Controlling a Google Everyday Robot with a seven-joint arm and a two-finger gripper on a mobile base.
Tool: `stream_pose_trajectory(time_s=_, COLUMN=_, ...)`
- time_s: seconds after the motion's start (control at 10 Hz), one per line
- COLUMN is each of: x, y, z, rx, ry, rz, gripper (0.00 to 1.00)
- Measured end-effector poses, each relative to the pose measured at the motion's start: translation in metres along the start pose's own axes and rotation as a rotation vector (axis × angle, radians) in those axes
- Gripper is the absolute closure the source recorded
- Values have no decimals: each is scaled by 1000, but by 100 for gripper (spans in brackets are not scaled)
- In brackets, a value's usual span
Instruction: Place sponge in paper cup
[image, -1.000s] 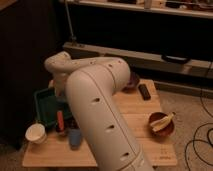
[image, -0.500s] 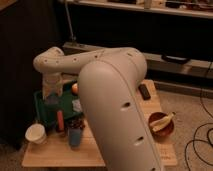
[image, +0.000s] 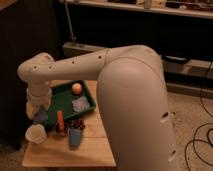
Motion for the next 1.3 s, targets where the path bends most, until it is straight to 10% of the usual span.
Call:
stream_pose_trajectory(time_s=0.5, x=59, y=23, z=-1, rx=-17, ry=286, rz=-297, gripper=100)
stream_pose_trajectory(time_s=1.3, x=30, y=65, z=38, rx=31, ry=321, rz=-406, gripper=100)
